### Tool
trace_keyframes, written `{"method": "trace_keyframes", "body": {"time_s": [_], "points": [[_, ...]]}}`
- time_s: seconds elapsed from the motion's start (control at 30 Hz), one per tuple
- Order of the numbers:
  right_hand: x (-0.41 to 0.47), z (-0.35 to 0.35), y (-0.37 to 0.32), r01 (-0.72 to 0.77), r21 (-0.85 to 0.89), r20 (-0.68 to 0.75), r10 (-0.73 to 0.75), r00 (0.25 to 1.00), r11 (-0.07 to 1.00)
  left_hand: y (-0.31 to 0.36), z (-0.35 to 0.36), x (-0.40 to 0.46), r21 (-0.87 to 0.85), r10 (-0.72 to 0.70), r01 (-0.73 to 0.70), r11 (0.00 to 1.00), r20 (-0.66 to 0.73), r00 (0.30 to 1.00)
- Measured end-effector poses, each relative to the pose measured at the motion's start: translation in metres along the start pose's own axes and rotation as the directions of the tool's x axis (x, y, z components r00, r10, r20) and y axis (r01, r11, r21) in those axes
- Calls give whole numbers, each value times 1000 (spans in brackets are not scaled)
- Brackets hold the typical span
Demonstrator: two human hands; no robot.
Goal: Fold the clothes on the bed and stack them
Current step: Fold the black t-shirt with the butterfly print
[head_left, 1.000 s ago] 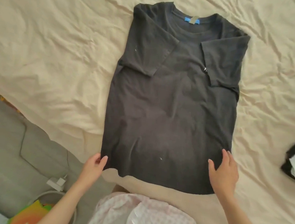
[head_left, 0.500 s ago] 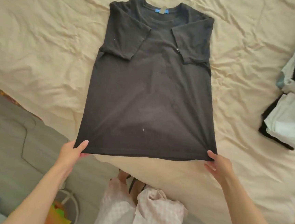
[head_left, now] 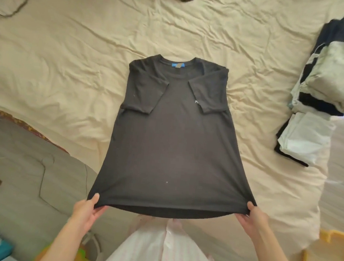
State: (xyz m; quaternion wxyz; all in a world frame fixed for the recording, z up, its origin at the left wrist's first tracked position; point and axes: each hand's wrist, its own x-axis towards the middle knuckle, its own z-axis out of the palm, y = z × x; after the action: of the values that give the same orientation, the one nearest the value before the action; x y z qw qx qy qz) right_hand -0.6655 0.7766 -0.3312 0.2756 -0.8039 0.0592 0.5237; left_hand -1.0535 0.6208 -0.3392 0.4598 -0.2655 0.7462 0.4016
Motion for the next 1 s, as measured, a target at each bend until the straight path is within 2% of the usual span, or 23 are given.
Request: {"method": "trace_keyframes", "body": {"time_s": [0.13,0.3,0.43,0.53,0.6,0.67,0.73,0.83,0.9,0.93,0.97,1.0], "points": [[-24,23,-37,11,143,62,-20,998,990,52,18,-20,-141,39,-24,990,108,993],[-47,105,-128,92,252,190,-142,971,963,158,96,-34,-315,141,-54,948,261,955],[-61,194,-210,158,361,301,-275,913,919,257,171,-34,-449,267,-102,888,321,909],[-65,260,-255,219,419,371,-387,844,881,314,219,-26,-473,385,-176,863,392,835],[-55,288,-268,254,398,381,-410,829,882,331,240,-11,-390,433,-272,880,420,798],[-35,299,-261,319,310,376,-423,824,896,326,248,13,-261,415,-331,907,416,809],[-5,299,-236,421,101,303,-431,850,901,297,245,43,-123,395,-376,918,340,854],[43,279,-186,518,-291,67,-523,850,804,238,225,86,214,403,-423,881,134,906],[68,261,-160,486,-458,-35,-562,827,744,208,213,105,369,397,-380,848,34,917],[77,254,-150,426,-504,-95,-538,837,751,197,209,111,409,379,-342,846,-10,925],[85,249,-143,336,-487,-156,-458,875,806,189,206,115,421,351,-300,856,-48,935],[90,246,-136,233,-373,-180,-316,931,898,182,204,119,403,312,-258,878,-72,947]]}}
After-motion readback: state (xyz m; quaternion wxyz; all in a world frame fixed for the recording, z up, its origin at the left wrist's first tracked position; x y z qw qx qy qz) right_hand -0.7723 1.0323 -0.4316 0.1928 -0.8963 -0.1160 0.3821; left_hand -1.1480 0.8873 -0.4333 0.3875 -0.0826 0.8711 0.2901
